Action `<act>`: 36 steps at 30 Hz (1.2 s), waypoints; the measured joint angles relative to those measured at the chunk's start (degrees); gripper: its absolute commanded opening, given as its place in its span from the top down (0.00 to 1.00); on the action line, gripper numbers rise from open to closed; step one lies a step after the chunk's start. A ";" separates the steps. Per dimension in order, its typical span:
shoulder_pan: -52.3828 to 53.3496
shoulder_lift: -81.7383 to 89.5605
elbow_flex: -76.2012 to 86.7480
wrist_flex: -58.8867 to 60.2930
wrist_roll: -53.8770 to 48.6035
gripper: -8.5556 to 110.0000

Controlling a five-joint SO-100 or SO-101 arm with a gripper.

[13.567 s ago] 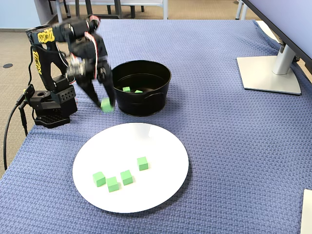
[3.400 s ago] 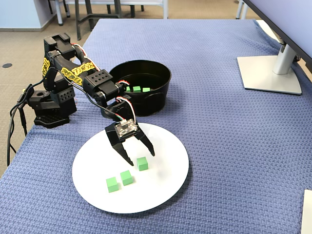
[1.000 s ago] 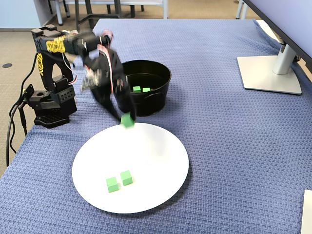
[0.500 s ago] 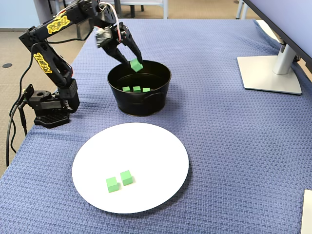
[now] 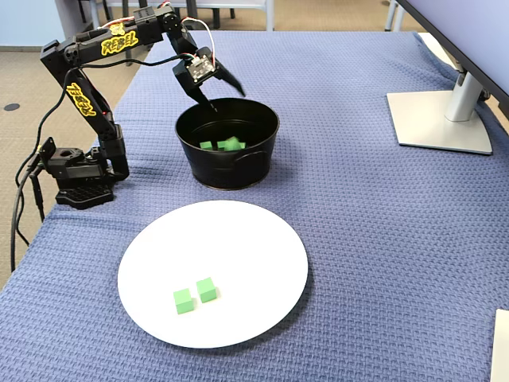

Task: Pick up the green cubes from the white plate and place them in the black recipient

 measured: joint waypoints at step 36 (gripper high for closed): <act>63.98 -26.63 -2.64 -22.85 -49.13 0.66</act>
